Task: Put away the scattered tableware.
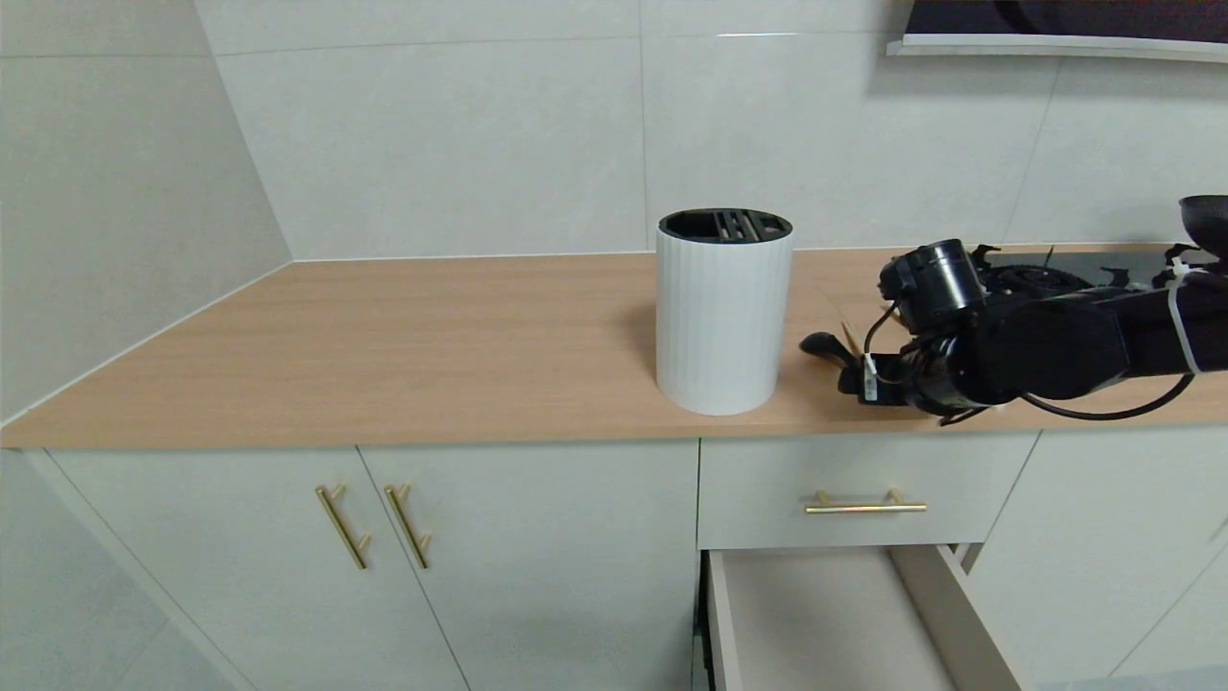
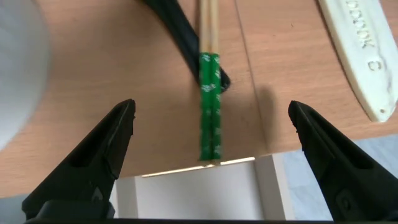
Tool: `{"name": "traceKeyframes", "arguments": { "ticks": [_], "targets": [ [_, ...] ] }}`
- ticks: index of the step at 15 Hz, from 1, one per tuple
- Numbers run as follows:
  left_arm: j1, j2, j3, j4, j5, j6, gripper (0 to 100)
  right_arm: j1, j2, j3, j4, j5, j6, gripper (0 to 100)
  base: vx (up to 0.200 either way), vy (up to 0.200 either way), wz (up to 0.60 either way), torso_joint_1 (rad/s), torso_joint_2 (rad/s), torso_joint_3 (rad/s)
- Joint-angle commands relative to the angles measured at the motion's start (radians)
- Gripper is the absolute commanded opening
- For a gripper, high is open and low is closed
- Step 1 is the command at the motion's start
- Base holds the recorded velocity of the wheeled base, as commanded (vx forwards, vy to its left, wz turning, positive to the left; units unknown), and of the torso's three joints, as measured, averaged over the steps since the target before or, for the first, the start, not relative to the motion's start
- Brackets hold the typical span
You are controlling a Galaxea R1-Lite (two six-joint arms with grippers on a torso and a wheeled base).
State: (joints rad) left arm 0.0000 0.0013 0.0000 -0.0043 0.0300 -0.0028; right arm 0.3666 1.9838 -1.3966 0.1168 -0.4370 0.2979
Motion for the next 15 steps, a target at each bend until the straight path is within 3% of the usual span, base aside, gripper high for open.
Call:
{"name": "traceKeyframes", "arguments": {
  "ticks": [1, 5, 6, 15],
  "targets": [
    [0.000, 0.000, 0.000, 0.000, 0.001, 0.000, 100, 0.000, -0.002, -0.013, 0.034, 0.001, 0.001, 100, 0.000, 0.000, 0.00, 0.000, 0.00, 0.000],
    [0.000, 0.000, 0.000, 0.000, 0.001, 0.000, 100, -0.002, 0.001, -0.015, 0.049, 0.001, 0.001, 100, 0.000, 0.000, 0.00, 0.000, 0.00, 0.000],
    [0.000, 0.000, 0.000, 0.000, -0.001, 0.000, 100, -0.002, 0.000, -0.015, 0.049, 0.001, 0.001, 0, 0.000, 0.000, 0.00, 0.000, 0.00, 0.000],
    [0.000, 0.000, 0.000, 0.000, 0.001, 0.000, 100, -0.002, -0.019, -0.010, 0.055, 0.001, 0.000, 0, 0.000, 0.000, 0.00, 0.000, 0.00, 0.000]
  ]
}}
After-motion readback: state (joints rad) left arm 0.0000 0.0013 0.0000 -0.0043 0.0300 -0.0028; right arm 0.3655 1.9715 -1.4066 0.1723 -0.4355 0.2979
